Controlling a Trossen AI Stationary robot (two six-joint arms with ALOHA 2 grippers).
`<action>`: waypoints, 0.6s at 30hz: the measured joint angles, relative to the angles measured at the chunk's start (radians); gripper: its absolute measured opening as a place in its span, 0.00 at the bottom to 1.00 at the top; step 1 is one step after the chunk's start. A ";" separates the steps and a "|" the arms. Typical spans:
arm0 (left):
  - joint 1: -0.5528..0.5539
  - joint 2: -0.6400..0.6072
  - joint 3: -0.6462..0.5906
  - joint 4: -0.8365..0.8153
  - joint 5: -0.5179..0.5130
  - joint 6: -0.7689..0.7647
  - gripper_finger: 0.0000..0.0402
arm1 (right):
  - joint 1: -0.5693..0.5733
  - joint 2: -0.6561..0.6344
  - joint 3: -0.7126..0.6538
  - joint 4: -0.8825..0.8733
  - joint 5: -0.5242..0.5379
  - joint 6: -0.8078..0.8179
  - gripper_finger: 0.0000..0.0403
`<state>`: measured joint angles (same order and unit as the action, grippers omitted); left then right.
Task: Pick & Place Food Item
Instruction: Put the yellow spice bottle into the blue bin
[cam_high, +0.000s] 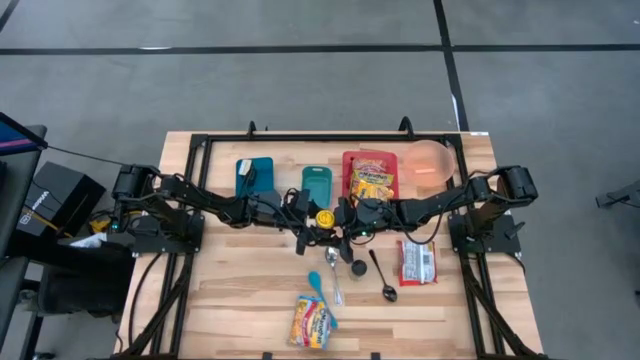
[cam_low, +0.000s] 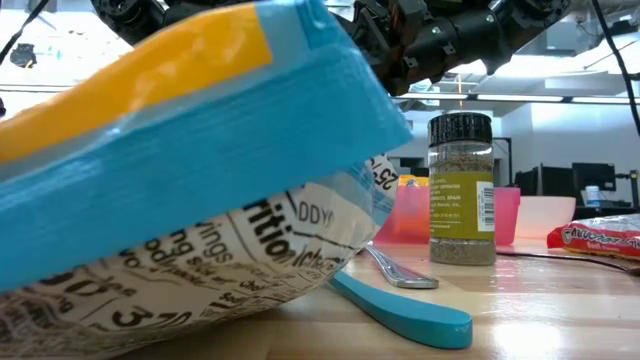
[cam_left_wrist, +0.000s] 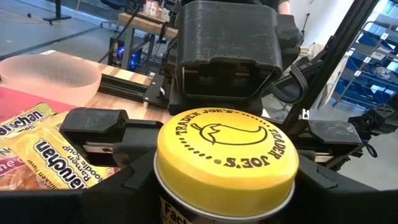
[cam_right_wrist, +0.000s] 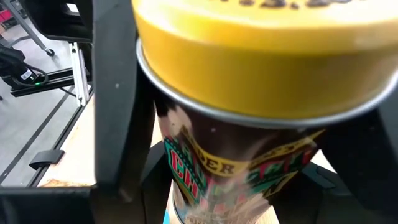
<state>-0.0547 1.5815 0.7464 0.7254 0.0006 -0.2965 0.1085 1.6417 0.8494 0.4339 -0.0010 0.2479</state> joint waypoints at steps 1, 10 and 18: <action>0.000 0.000 0.000 0.000 0.000 -0.001 0.55 | 0.000 0.000 0.000 0.000 0.000 -0.001 0.52; 0.000 0.000 0.000 0.000 -0.001 0.001 0.52 | 0.000 0.000 0.000 0.000 0.000 0.001 0.52; 0.000 0.000 0.000 0.000 0.000 0.001 0.52 | 0.000 0.000 0.000 0.000 0.000 0.000 0.52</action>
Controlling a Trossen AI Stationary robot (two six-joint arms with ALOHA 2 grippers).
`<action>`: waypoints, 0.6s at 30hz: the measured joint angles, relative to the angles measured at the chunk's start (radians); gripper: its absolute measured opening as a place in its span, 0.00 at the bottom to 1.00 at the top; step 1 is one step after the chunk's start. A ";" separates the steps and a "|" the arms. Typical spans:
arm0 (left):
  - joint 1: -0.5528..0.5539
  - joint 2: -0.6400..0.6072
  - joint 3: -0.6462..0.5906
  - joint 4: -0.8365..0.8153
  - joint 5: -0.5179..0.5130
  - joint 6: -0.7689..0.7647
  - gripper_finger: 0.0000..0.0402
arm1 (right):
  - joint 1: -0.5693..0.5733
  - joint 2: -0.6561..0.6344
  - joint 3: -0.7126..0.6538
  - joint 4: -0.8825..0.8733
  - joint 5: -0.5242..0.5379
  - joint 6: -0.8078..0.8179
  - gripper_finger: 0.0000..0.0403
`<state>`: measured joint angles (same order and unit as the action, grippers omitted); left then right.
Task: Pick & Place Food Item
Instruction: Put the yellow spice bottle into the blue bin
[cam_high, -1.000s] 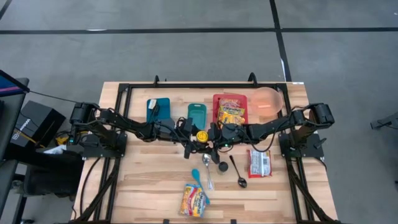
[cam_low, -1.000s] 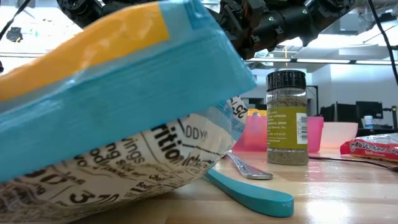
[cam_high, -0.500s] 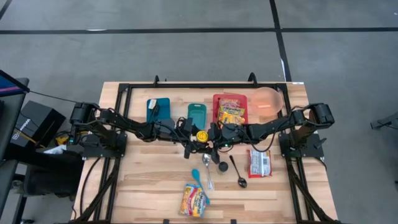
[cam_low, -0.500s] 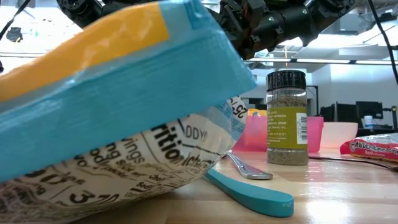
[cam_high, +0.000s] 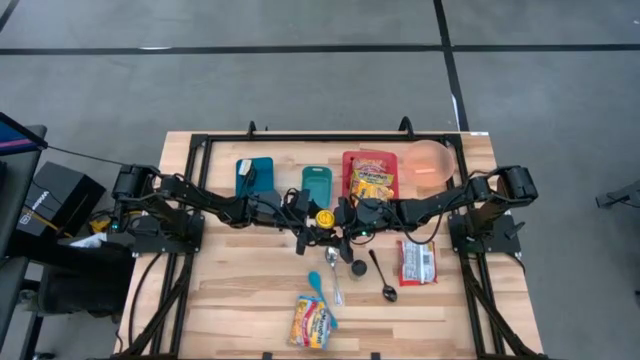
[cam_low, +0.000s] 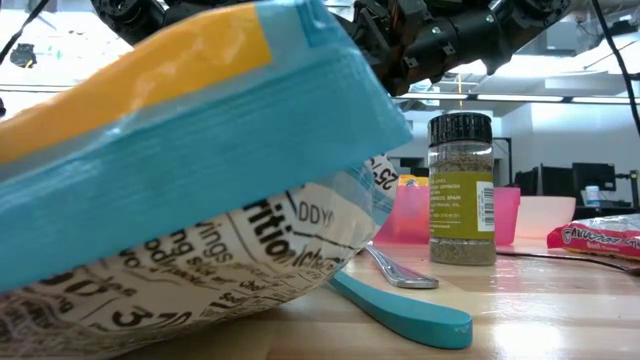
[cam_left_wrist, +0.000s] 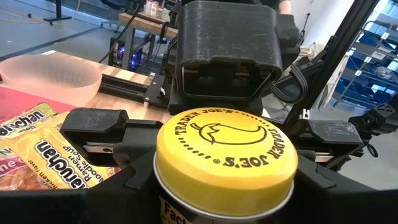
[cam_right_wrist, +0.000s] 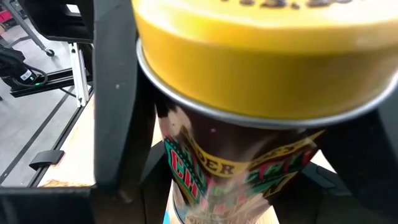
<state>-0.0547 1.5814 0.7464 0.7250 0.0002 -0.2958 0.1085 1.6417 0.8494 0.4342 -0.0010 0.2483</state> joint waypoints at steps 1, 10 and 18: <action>0.000 0.000 0.000 0.000 0.000 0.000 0.52 | 0.000 0.000 0.000 0.000 0.000 0.000 0.52; 0.000 0.000 0.000 0.000 0.000 0.000 0.53 | 0.000 0.000 0.000 0.000 0.000 0.000 0.52; 0.000 0.000 0.000 0.000 0.000 0.000 0.53 | 0.000 0.000 0.000 0.000 0.000 0.000 0.52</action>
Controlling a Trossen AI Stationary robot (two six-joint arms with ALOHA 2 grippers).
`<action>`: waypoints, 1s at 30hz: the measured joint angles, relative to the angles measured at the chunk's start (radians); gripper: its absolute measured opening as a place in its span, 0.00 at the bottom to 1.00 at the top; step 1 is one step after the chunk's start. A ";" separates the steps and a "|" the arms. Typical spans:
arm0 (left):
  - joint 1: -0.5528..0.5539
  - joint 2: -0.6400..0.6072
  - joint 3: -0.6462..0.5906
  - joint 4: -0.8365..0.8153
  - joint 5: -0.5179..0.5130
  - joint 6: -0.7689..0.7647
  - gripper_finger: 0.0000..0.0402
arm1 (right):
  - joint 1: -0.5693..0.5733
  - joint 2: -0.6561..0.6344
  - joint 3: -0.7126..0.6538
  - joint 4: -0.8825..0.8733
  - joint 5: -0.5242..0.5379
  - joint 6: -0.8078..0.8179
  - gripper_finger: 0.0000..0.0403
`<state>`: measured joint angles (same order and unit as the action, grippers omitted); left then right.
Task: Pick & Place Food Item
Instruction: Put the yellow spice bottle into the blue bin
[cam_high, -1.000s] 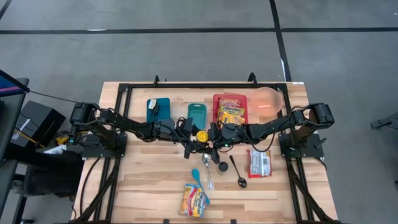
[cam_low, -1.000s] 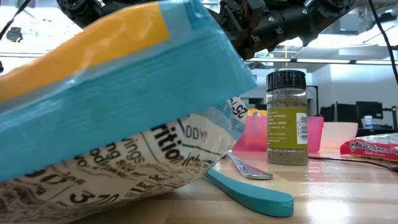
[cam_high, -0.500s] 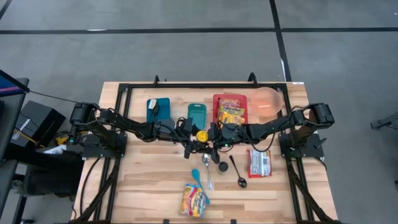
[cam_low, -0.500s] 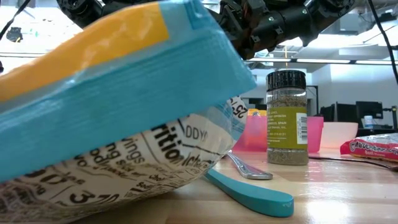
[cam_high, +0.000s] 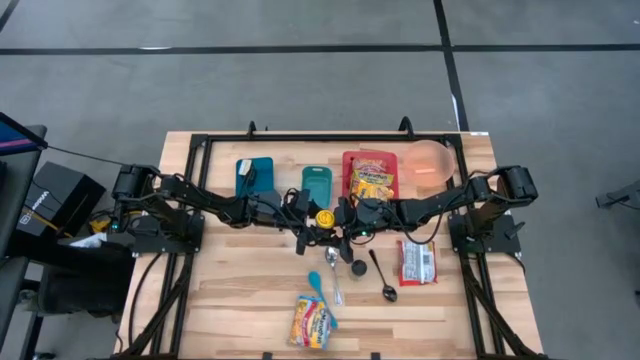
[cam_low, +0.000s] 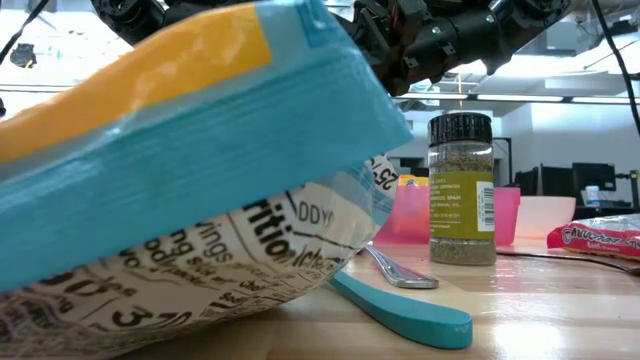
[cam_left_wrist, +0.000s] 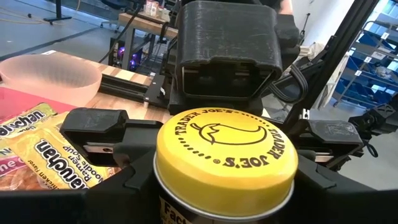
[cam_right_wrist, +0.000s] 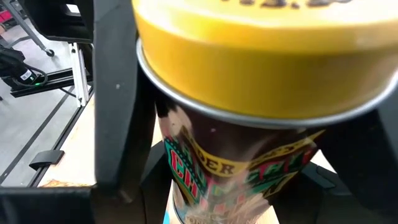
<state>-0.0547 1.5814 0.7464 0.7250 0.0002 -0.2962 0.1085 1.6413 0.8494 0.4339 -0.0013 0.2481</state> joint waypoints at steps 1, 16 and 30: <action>0.000 0.000 0.000 0.000 0.000 0.000 0.53 | 0.000 0.000 0.000 0.000 0.000 0.000 0.52; 0.000 0.000 0.000 0.000 0.000 0.000 0.52 | 0.000 0.000 0.000 0.000 0.000 0.000 0.52; 0.000 0.000 -0.003 -0.017 0.007 -0.019 0.52 | 0.001 -0.002 0.000 0.000 -0.002 -0.001 0.64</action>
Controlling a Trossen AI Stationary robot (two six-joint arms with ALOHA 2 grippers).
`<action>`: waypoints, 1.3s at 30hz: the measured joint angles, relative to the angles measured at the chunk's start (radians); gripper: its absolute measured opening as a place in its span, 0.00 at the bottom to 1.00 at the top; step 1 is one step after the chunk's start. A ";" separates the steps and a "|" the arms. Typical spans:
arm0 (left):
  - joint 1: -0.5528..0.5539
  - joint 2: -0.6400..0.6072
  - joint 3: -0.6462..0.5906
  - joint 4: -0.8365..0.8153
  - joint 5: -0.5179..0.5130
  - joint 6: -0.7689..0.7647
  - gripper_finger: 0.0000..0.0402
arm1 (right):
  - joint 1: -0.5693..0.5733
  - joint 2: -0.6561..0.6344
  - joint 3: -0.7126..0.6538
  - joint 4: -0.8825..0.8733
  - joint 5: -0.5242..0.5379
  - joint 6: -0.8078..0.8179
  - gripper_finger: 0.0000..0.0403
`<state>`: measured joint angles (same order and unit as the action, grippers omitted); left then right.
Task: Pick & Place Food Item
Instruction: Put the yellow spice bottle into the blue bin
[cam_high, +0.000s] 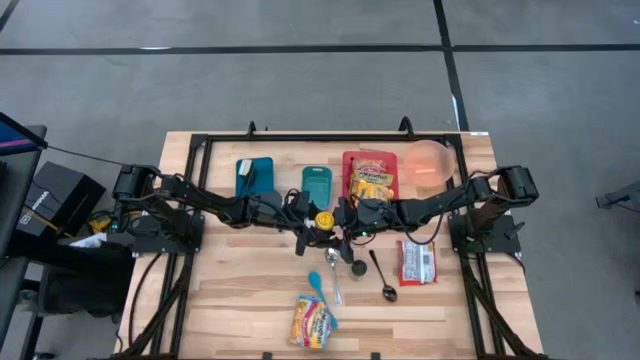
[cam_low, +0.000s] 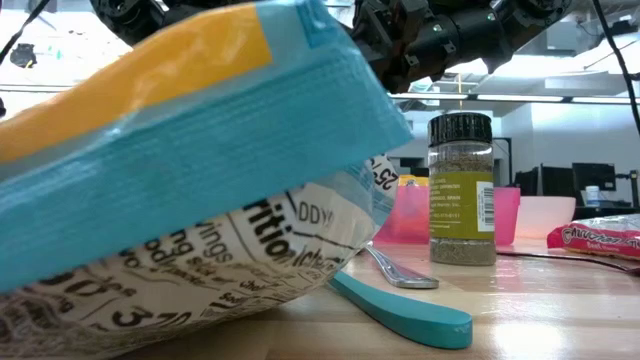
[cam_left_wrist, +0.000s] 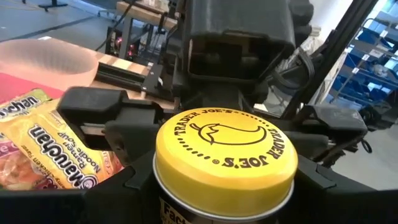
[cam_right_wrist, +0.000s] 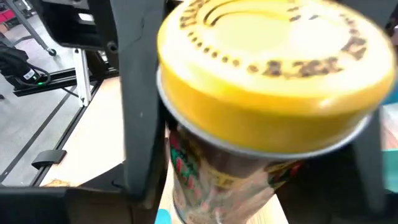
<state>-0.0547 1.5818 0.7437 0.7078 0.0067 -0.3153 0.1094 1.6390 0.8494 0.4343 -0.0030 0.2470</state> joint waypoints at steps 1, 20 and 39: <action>0.000 0.000 0.000 0.000 0.000 0.000 0.52 | 0.001 0.000 0.000 0.000 0.000 0.000 0.65; 0.000 -0.028 0.001 -0.004 -0.007 0.022 0.53 | 0.008 -0.022 -0.001 -0.239 -0.001 -0.042 0.74; 0.000 -0.292 -0.003 -0.354 -0.272 0.134 0.53 | 0.030 -0.196 -0.003 -0.411 0.006 -0.073 0.74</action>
<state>-0.0544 1.2901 0.7402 0.3538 -0.2655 -0.1814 0.1394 1.4426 0.8459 0.0233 0.0033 0.1743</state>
